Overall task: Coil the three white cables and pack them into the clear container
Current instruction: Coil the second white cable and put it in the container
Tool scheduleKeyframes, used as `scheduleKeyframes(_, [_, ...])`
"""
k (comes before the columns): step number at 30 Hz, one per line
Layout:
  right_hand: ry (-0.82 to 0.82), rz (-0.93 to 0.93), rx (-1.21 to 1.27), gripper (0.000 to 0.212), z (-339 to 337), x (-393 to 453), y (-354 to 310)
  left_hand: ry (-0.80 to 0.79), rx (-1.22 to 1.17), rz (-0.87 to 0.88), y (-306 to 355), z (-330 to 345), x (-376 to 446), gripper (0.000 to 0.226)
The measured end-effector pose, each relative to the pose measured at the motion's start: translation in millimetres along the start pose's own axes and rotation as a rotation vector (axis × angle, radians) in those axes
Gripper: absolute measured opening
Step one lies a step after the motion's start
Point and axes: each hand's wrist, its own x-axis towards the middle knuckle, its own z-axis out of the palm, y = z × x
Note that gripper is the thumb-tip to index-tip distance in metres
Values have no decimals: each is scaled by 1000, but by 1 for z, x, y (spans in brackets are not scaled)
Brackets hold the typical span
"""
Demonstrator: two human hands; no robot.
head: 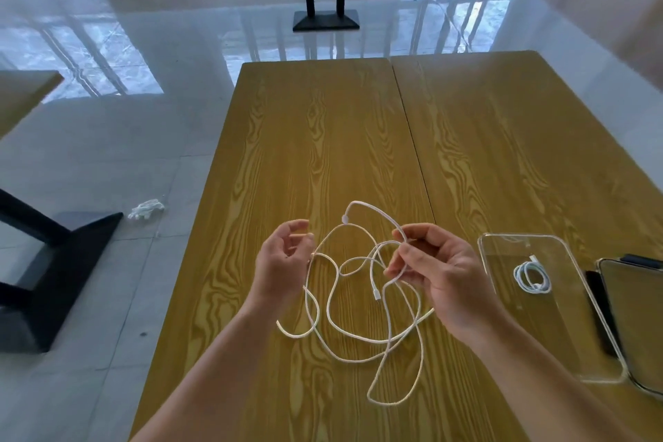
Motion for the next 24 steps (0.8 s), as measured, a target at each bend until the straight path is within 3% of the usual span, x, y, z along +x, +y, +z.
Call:
scheduleKeyframes(7, [-72, -40, -7, 15, 34, -6, -23, -98, 169, 401, 32, -16, -12, 39])
scheduleKeyframes(13, [-85, -37, 6, 15, 55, -6, -40, -9, 138, 607, 49, -27, -9, 37])
scheduleKeyframes(18, [-95, -3, 108, 16, 70, -3, -49, -15, 77, 594, 54, -38, -2, 27])
scheduleKeyframes(24, [-110, -41, -66, 15, 81, 5, -71, -138, -186, 347, 65, -56, 4, 26])
